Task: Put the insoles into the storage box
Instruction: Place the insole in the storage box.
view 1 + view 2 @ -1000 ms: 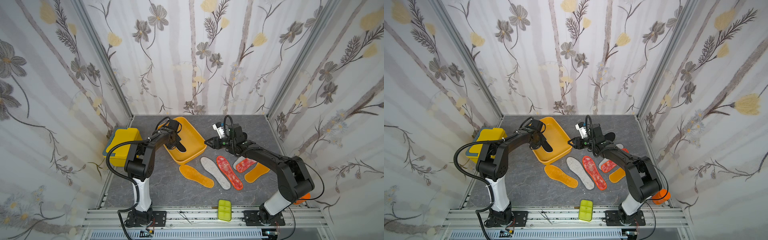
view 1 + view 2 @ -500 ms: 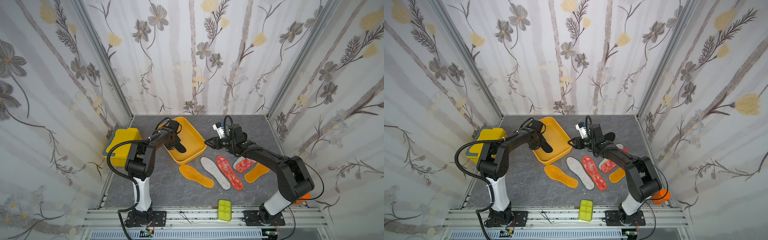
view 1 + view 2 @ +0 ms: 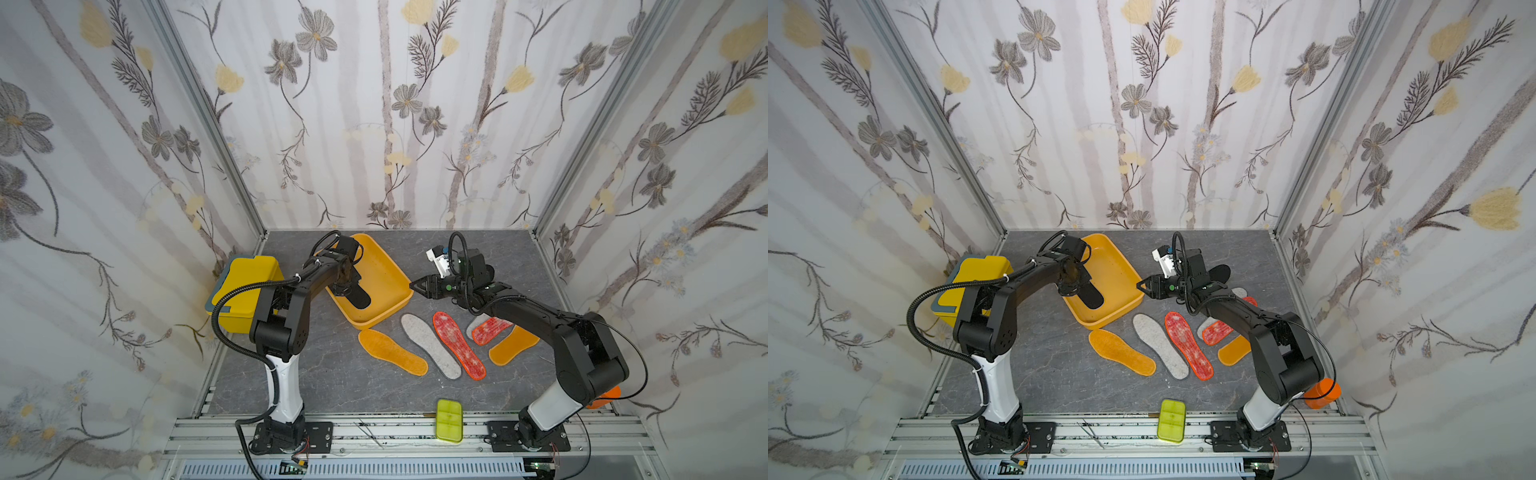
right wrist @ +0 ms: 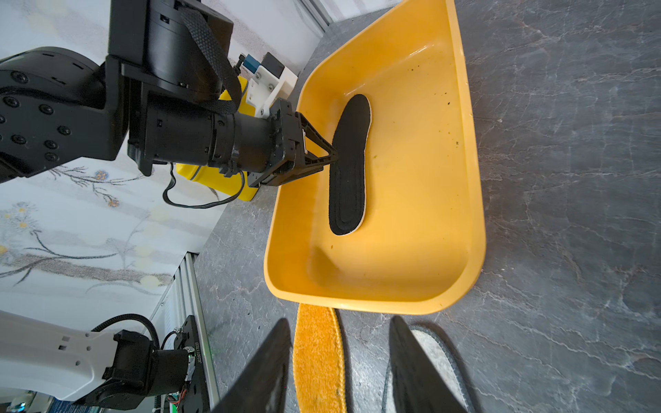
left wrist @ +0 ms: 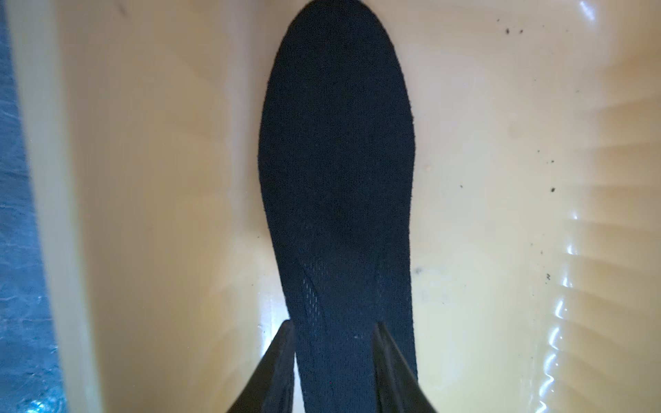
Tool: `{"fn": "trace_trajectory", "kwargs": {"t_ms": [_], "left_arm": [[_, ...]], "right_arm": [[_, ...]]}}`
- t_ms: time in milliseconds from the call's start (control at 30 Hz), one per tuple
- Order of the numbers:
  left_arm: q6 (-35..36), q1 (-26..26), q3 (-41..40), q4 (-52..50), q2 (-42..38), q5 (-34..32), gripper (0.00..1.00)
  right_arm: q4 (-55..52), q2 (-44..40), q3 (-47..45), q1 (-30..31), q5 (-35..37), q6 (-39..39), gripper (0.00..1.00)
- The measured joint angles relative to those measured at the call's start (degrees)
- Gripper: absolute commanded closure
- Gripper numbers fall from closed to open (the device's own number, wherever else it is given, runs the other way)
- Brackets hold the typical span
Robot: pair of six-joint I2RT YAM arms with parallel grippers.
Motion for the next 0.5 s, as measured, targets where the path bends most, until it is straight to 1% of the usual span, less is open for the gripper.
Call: {"fn": "trace_trajectory", "kwargs": {"t_ms": [167,267,367,433,500], "left_arm": [[0.17,0.04,1.09,-0.68,-0.09,-0.13,0.58],[0.35,-0.13,1.81,-0.96,-1.77,0.13,0.53],[1.07,-0.52,2.58,0.15,-5.88,1.05,0.45],[1.46,-0.87,1.84,2.86,-9.14,3.56,0.36],[1.4,-1.09,-0.09,6.23,-12.57,6.38,0.26]], "right_arm": [[-0.07,-0.46,-0.22,-0.33,0.22,0.02,0.51],[-0.31,-2.12,-0.85,-1.4,1.31,0.94,0.44],[-1.11,-5.6,-1.55,-4.07,5.05,3.08,0.33],[-1.68,-7.13,-2.12,-6.25,7.82,4.33,0.29],[-3.19,-8.24,-2.84,-8.52,12.35,5.55,0.22]]}}
